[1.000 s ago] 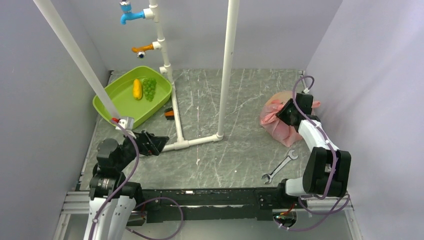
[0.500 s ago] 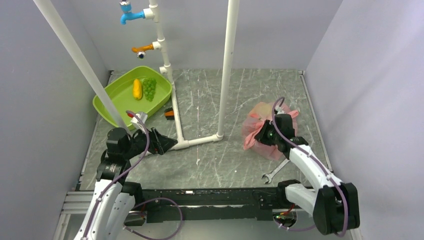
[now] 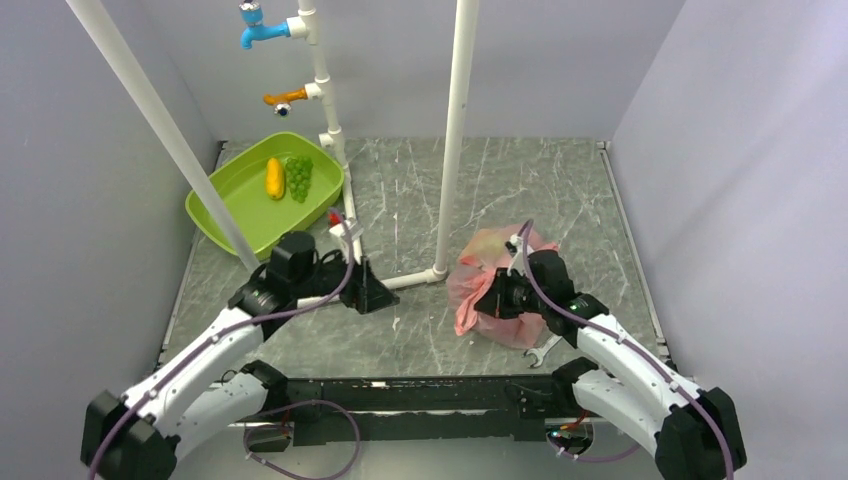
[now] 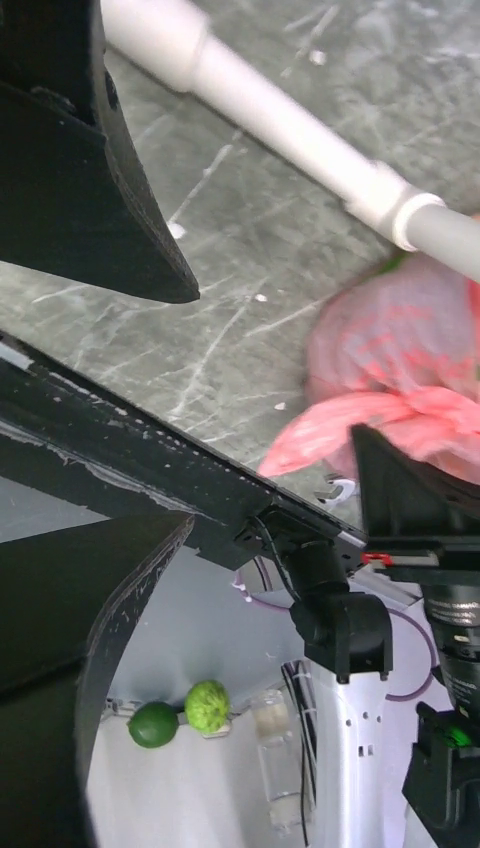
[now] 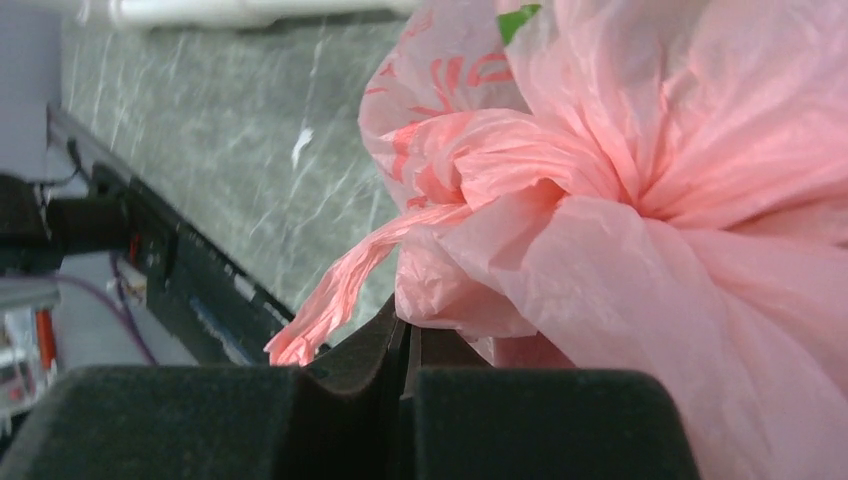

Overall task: Take the fake fruits out of the plastic bag
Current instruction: Move the plastic bag to the center of the board.

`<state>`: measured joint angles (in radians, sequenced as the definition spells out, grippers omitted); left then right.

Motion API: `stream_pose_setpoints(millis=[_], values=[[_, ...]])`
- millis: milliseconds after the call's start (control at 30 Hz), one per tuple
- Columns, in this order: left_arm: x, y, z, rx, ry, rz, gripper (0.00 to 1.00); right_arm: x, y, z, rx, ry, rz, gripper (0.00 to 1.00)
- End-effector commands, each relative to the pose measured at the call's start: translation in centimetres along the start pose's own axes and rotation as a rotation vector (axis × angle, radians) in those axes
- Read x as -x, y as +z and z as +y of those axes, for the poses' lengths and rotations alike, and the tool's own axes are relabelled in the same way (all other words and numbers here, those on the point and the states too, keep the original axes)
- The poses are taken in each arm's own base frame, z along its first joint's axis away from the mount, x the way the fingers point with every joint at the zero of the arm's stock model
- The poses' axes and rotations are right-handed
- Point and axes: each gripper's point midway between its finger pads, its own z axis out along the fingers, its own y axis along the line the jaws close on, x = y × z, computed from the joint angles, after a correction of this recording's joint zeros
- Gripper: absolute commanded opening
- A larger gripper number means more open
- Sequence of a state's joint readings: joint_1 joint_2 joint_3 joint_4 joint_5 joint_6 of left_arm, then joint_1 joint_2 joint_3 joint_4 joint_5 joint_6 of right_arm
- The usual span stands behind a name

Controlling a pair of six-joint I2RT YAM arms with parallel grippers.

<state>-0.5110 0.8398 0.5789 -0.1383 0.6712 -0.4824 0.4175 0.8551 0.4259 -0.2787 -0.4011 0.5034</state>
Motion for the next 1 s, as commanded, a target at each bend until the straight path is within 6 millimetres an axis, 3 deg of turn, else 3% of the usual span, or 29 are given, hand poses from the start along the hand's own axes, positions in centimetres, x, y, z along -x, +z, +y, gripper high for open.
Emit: stream_pose_setpoints(millis=[0,167,233,400,567,733,867,900,967], values=[[5.3,1.7,-2.3,-0.035,0.199,-0.041,0.83,-0.9,0.7,4.0,0.174,-0.101,0.050,0.00],[8.0,3.4,-1.5,0.030,0.248,0.159,0.85,-1.4,1.4,7.6,0.293,-0.119,0.057,0.00],[8.6,4.4,-1.7,0.007,0.218,0.200,0.80,-2.0,1.5,9.0,0.324,-0.165,0.061,0.00],[6.9,6.2,-2.0,-0.084,0.202,0.252,0.77,-4.2,1.4,13.4,0.468,-0.316,0.079,0.00],[4.1,6.4,-2.2,-0.112,0.237,0.273,0.78,-6.6,1.8,16.3,0.580,-0.395,0.124,0.00],[2.8,6.1,-1.0,-0.035,0.299,0.316,0.80,-7.6,3.6,17.5,0.569,-0.452,0.155,0.00],[1.5,6.3,0.0,-0.010,0.266,0.397,0.78,-6.4,4.3,17.1,0.490,-0.431,0.095,0.00],[1.0,6.5,-0.1,-0.026,0.257,0.407,0.78,-5.9,4.1,16.7,0.463,-0.412,0.064,0.03],[0.3,7.0,-0.6,-0.060,0.250,0.421,0.79,-5.0,3.4,15.5,0.392,-0.375,0.009,0.19]])
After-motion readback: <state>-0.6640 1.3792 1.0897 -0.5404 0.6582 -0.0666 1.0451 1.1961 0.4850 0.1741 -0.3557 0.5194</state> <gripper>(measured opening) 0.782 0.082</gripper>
